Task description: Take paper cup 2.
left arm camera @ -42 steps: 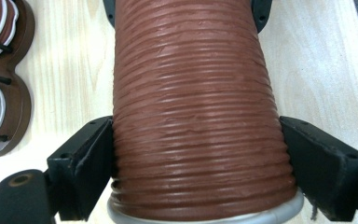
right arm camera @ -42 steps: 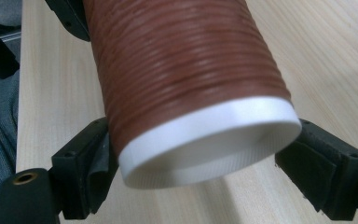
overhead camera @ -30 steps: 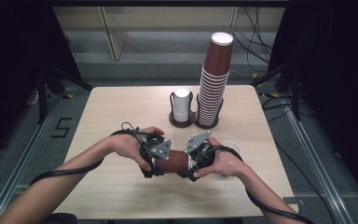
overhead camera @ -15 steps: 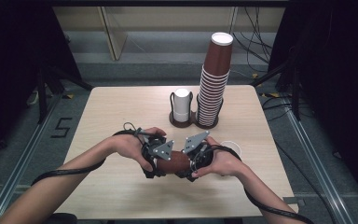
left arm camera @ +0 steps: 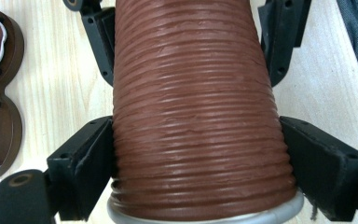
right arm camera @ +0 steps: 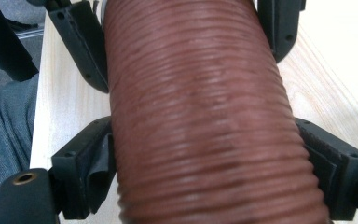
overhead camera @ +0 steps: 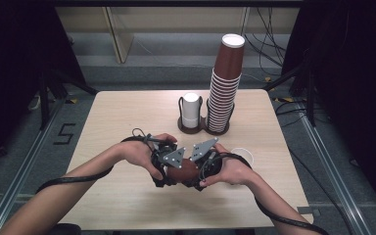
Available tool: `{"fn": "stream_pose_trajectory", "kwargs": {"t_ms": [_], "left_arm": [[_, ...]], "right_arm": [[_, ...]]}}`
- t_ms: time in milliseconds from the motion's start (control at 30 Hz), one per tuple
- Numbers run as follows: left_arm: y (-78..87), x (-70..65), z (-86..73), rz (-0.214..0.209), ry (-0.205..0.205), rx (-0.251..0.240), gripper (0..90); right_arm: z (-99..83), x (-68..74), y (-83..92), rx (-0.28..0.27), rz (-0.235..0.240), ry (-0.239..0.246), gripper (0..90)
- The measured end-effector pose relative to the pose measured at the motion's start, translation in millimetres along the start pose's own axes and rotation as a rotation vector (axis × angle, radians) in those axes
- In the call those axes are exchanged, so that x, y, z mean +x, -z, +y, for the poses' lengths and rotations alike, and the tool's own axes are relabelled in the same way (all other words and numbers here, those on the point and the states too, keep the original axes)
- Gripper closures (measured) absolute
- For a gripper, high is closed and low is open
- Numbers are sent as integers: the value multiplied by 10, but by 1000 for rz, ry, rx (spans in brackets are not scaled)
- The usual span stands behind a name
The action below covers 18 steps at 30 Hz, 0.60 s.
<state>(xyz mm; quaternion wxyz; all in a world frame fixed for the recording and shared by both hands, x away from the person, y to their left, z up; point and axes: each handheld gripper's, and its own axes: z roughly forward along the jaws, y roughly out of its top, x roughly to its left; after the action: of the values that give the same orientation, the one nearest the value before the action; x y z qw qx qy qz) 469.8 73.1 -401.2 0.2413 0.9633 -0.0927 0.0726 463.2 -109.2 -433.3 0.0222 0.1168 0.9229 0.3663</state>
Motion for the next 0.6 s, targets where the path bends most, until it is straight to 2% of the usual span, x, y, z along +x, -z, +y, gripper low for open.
{"fn": "stream_pose_trajectory", "kwargs": {"t_ms": [33,133,200,300,367,400,433,467,600], "left_arm": [[-1,2,3,1,0,1,134],[-5,7,7,1,0,1,134],[-6,9,12,0,-1,2,134],[-5,16,18,0,-3,6,134],[-4,21,20,1,-3,8,134],[-3,24,20,3,-4,9,134],[-4,25,20,4,-1,8,134],[-5,26,18,3,1,9,134],[-8,25,17,6,0,14,134]], "right_arm": [[0,9,0,3,-2,-13,153],[0,7,-2,8,-5,-6,153],[3,-15,-5,1,-8,27,153],[-1,2,1,14,-6,8,153],[-4,5,0,13,-5,18,153],[-4,-9,-4,9,-6,46,153],[-6,-11,-5,5,-9,50,153],[-7,-16,0,-1,-25,62,154],[-7,-23,-2,-8,-21,65,158]]}}
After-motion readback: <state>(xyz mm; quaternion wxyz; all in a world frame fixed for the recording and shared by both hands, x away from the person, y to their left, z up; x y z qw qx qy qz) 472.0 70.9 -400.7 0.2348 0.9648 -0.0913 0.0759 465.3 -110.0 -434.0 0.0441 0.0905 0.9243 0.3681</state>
